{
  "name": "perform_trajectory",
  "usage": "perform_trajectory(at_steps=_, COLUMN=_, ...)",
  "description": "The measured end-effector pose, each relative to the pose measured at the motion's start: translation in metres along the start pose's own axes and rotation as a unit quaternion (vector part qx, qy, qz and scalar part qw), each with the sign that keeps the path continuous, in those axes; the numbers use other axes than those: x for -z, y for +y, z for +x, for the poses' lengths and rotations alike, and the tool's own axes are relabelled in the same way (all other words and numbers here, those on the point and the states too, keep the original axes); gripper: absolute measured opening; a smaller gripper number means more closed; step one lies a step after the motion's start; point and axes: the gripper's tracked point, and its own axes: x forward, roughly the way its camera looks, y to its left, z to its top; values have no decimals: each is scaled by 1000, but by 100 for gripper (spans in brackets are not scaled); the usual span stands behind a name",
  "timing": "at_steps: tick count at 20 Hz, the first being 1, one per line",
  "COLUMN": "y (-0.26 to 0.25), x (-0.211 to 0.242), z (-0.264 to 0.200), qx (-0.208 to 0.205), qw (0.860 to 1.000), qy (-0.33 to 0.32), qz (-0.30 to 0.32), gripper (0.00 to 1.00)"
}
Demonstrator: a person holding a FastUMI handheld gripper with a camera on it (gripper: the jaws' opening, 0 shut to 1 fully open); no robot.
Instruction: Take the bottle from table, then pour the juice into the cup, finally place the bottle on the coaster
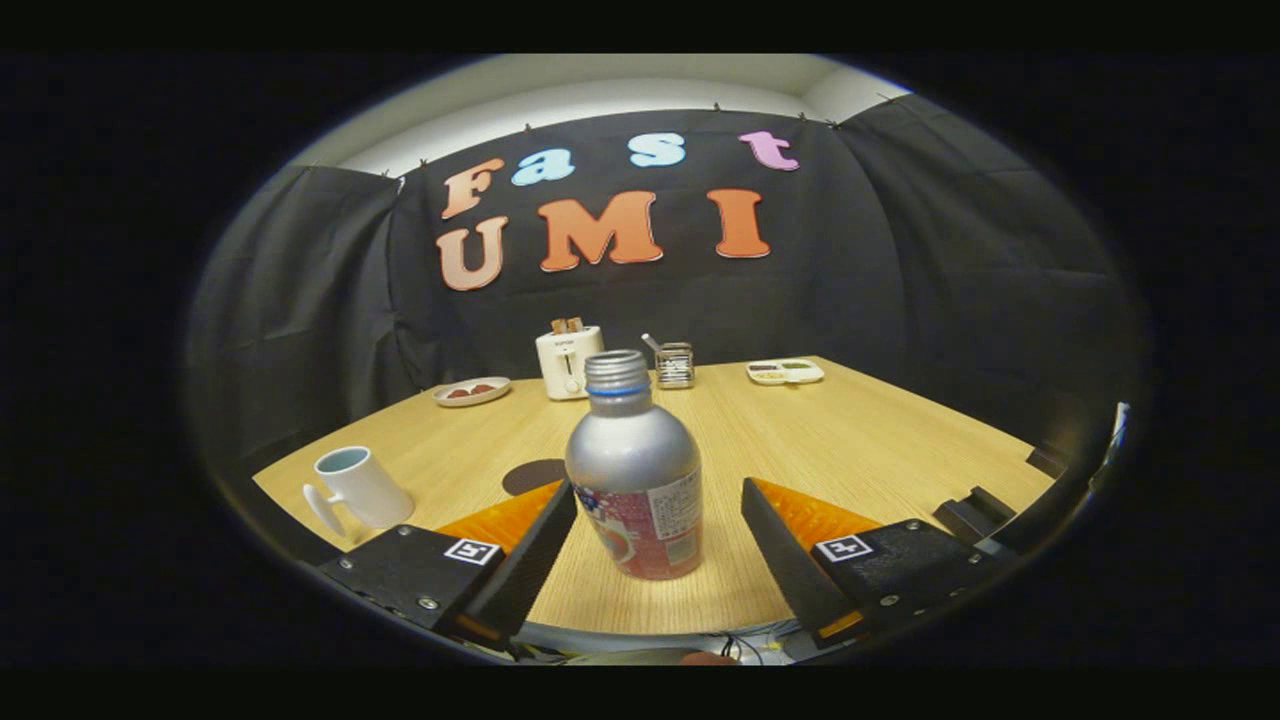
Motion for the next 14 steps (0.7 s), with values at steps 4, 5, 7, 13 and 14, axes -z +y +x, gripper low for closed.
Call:
perform_trajectory(at_steps=4, y=1, x=16, z=12, qx=3, qw=1000, qy=17, qz=-4, gripper=99)
perform_trajectory(at_steps=5, y=2, x=20, z=14, qx=3, qw=1000, qy=22, qz=-5, gripper=99)
perform_trajectory(at_steps=7, y=4, x=24, z=15, qx=2, qw=1000, qy=29, qz=-7, gripper=99)
perform_trajectory(at_steps=13, y=8, x=25, z=19, qx=10, qw=999, qy=32, qz=-12, gripper=85)
perform_trajectory(at_steps=14, y=7, x=26, z=20, qx=14, qw=999, qy=32, qz=-11, gripper=80)
